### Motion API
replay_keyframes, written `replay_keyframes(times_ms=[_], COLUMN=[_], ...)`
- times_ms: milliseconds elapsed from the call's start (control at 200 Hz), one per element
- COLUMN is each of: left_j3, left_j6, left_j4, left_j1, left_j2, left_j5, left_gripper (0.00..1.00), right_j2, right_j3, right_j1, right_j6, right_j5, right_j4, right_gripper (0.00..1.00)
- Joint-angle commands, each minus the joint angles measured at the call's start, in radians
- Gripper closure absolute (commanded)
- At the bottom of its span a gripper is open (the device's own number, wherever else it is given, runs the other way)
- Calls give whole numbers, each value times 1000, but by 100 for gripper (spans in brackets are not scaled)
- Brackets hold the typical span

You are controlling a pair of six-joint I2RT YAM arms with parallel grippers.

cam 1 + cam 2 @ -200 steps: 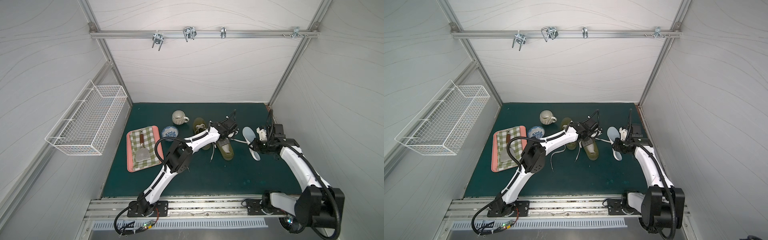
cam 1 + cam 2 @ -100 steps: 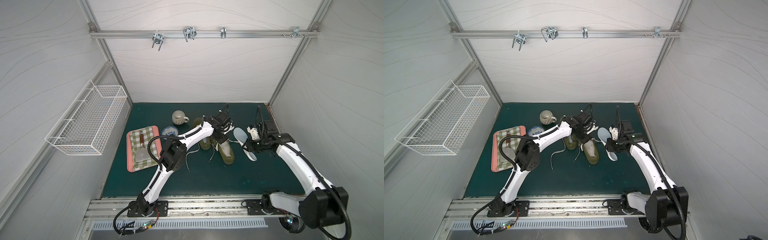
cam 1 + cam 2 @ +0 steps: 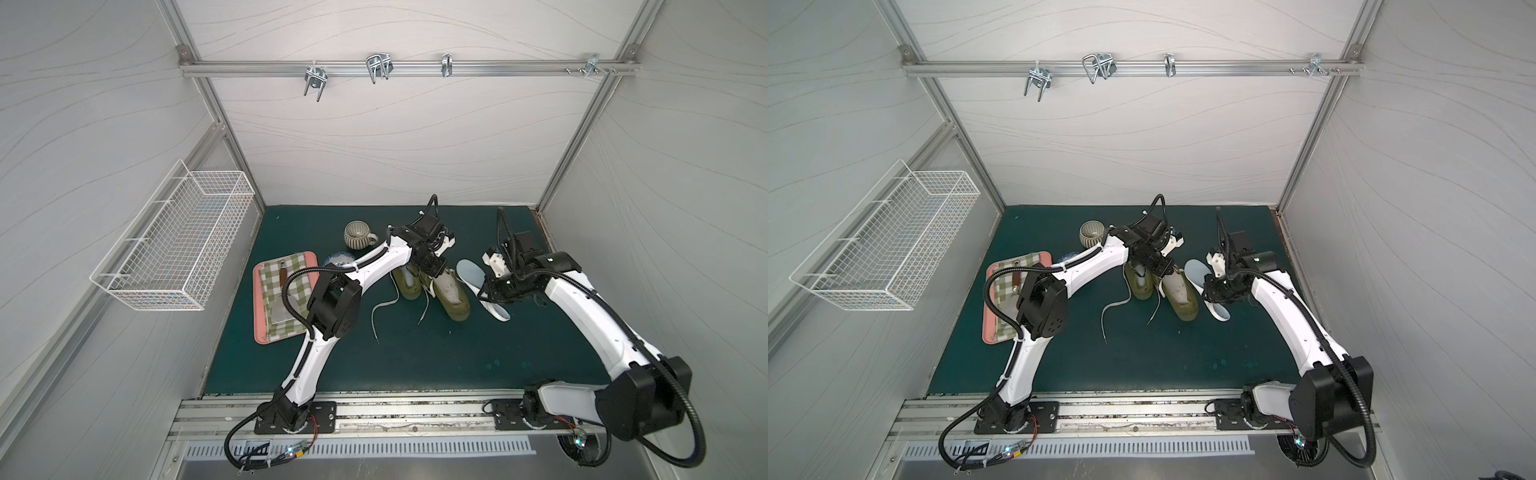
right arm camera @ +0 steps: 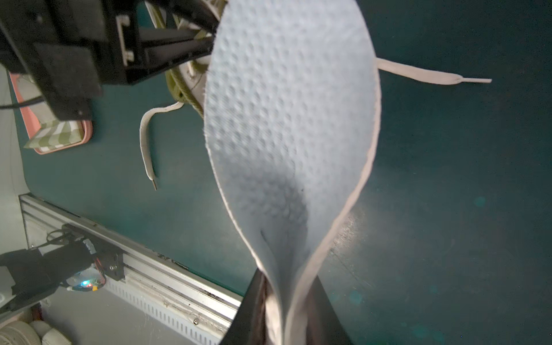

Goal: Insert the insole into the shoe

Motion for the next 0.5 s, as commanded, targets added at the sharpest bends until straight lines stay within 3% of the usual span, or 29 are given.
replay_keyframes(times_ms=[0,190,495], left_j3=[17,14,-32], left_j6=[-58,-81,-94], left_j4=[111,131,160], left_j1=[1,3,4], left_j2=[-53,-37,-54], left_j5=[51,65,56], left_gripper=[100,100,100], right_j2=[39,76,146], right_j3=[37,50,62], right_j1=[59,132,141], right_j6=[-45,-37,-45], right_j5=[43,100,129], right_j4=[-135,-174,-159], right_gripper=[78,78,78])
